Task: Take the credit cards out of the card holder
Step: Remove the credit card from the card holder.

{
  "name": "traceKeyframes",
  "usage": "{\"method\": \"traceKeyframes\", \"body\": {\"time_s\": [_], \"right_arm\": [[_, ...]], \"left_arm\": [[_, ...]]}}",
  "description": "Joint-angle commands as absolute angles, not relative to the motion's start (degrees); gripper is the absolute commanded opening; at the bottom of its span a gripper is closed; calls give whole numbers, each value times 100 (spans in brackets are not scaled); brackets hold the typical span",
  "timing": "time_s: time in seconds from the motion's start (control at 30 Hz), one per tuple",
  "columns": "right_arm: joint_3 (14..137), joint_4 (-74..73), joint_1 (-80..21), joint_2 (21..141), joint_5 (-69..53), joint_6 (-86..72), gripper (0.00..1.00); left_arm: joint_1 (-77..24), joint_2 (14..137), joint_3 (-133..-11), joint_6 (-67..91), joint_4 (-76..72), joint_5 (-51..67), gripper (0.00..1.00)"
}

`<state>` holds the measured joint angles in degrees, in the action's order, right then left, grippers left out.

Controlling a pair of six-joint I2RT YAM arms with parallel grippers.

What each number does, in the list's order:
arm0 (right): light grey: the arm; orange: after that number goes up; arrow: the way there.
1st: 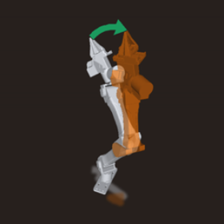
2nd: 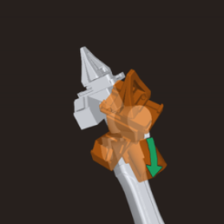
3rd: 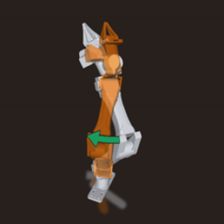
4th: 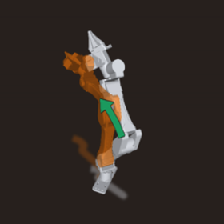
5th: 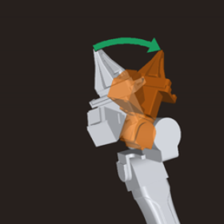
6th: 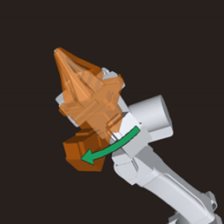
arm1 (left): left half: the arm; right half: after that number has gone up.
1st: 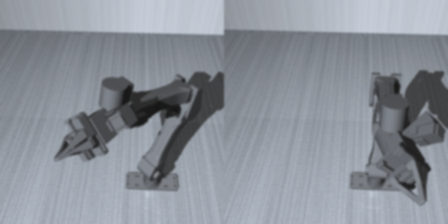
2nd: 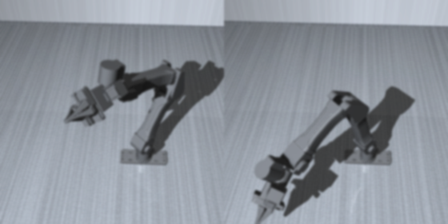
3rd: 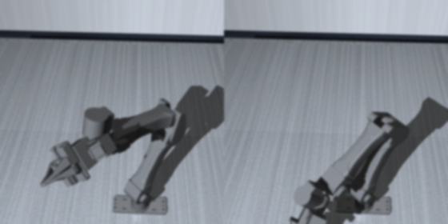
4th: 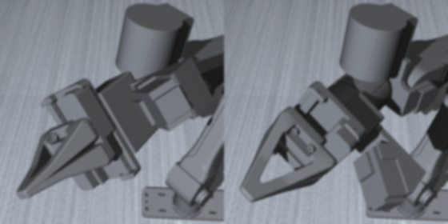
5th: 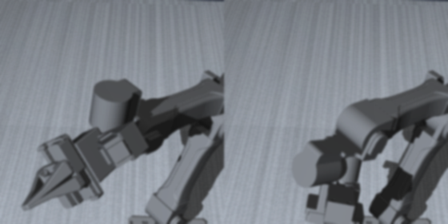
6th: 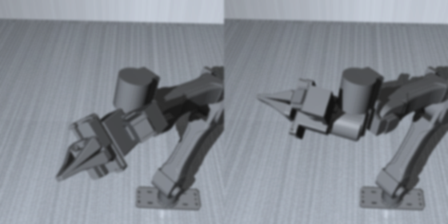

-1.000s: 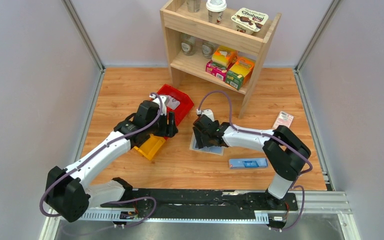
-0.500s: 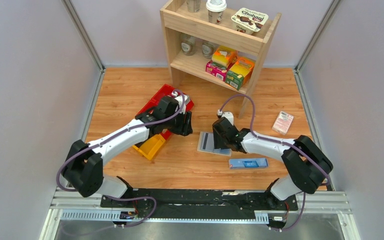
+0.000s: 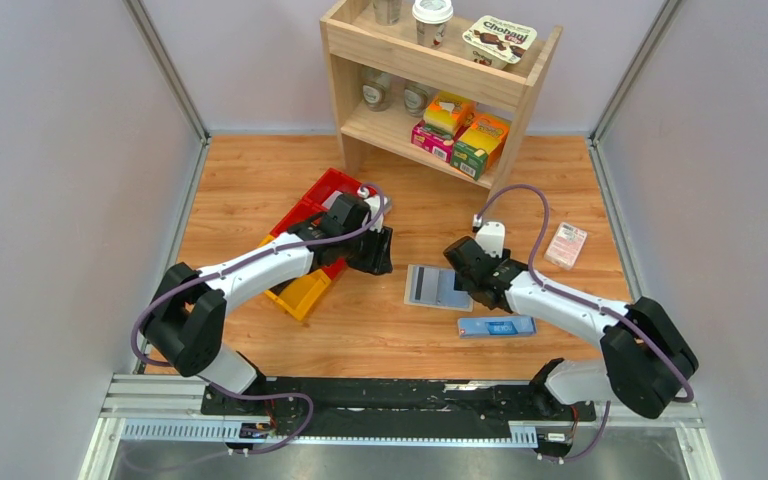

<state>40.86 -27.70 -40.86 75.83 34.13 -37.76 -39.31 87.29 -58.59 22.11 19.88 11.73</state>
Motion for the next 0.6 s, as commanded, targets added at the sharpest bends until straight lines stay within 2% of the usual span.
{"method": "traceKeyframes", "body": {"time_s": [0.0,0.13,0.57], "right_arm": [[4263,-2368,-4087,7322,3045,-3167,65],[4078,-1320,-4104,6970,1602,-2681,65],[3911,-203,-3446,8138,-156,-3375,55]], "left_arm": [[-3946,8666,-6056,2223,1846,1169,54],[-3946,8613,-6012,2311,1846,1020,54],[-3955,9061,-6266,2601,1644,1204,49]]}}
